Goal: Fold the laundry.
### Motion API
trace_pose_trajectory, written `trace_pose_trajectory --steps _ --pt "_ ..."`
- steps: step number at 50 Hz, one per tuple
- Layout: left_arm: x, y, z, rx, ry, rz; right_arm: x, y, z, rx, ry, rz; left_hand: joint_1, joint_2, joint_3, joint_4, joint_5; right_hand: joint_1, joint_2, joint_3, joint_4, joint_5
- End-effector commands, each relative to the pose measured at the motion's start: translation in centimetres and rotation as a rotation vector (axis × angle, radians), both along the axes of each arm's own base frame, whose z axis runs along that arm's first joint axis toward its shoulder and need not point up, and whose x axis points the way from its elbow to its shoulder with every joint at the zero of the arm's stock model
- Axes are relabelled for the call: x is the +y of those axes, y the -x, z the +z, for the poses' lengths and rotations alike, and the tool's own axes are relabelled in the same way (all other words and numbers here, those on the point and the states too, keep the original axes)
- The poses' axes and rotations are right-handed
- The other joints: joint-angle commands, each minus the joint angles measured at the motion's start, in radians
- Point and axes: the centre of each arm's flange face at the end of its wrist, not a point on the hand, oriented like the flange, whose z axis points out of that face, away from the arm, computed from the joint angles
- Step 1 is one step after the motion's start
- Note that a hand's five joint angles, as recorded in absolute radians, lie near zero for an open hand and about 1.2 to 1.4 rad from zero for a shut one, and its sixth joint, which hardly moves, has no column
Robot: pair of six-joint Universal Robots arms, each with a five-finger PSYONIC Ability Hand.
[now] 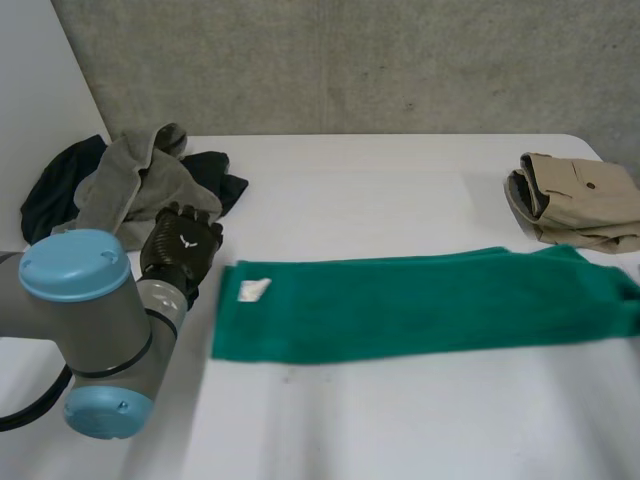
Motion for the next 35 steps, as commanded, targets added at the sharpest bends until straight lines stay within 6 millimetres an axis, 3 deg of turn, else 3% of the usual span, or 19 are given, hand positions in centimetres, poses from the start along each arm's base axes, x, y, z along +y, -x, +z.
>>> trace_pose_trajectory --steps 1,5,9,12,13,16,17,19,23,27,31,33,35 --pt "0.7 -0.4 0.9 0.007 0.013 0.003 -1.2 2.6 1.5 0.144 0.054 -0.015 -0.016 -0.03 -0.036 -0.028 -0.047 0.42 0.221 0.214 0.208 0.249" --pt "0.7 -0.6 1.3 0.013 0.02 0.006 -1.1 -0.2 3.8 0.149 0.129 0.059 -0.016 -0.03 -0.036 -0.028 -0.047 0.42 0.221 0.214 0.208 0.249" --pt "0.7 -0.6 1.6 0.024 0.028 0.009 0.2 -7.5 6.2 0.1 0.244 0.247 -0.016 -0.03 -0.036 -0.028 -0.047 0.42 0.221 0.214 0.208 0.249" --pt "0.8 -0.7 1.9 0.032 0.032 0.01 1.5 -11.6 6.8 0.069 0.291 0.371 -0.016 -0.03 -0.036 -0.028 -0.047 0.42 0.221 0.214 0.208 0.249" --pt "0.8 -0.7 1.9 0.034 0.033 0.01 2.8 -14.6 7.2 0.053 0.325 0.471 -0.016 -0.03 -0.036 -0.028 -0.047 0.42 0.221 0.214 0.208 0.249" --pt "0.8 -0.7 2.1 0.042 0.035 0.011 5.2 -19.2 7.6 0.022 0.37 0.631 -0.016 -0.03 -0.036 -0.028 -0.047 0.42 0.221 0.214 0.208 0.249" --pt "0.8 -0.7 2.1 0.045 0.034 0.012 6.9 -21.8 7.9 0.005 0.399 0.728 -0.016 -0.03 -0.036 -0.028 -0.047 0.42 0.221 0.214 0.208 0.249" --pt "0.8 -0.7 2.2 0.047 0.035 0.012 8.5 -24.1 7.8 -0.01 0.415 0.815 -0.016 -0.03 -0.036 -0.028 -0.047 0.42 0.221 0.214 0.208 0.249" --pt "0.9 -0.8 2.1 0.047 0.032 0.014 12.8 -30.5 4.9 -0.054 0.396 1.053 -0.016 -0.03 -0.036 -0.028 -0.047 0.42 0.221 0.214 0.208 0.249" --pt "1.0 -0.7 2.1 0.047 0.031 0.012 15.7 -34.2 2.2 -0.084 0.349 1.184 -0.016 -0.03 -0.036 -0.028 -0.047 0.42 0.221 0.214 0.208 0.249" --pt "1.0 -0.7 1.9 0.045 0.028 0.011 17.3 -35.9 -0.9 -0.083 0.283 1.247 -0.016 -0.03 -0.036 -0.028 -0.047 0.42 0.221 0.214 0.208 0.249" --pt "1.0 -0.7 1.9 0.045 0.027 0.009 17.6 -36.2 -1.4 -0.082 0.271 1.257 -0.016 -0.03 -0.036 -0.028 -0.047 0.42 0.221 0.214 0.208 0.249" --pt "1.0 -0.6 1.9 0.045 0.027 0.008 17.3 -36.2 -1.4 -0.076 0.276 1.227 -0.016 -0.03 -0.036 -0.028 -0.047 -0.467 -0.667 -0.674 -0.679 -0.639"
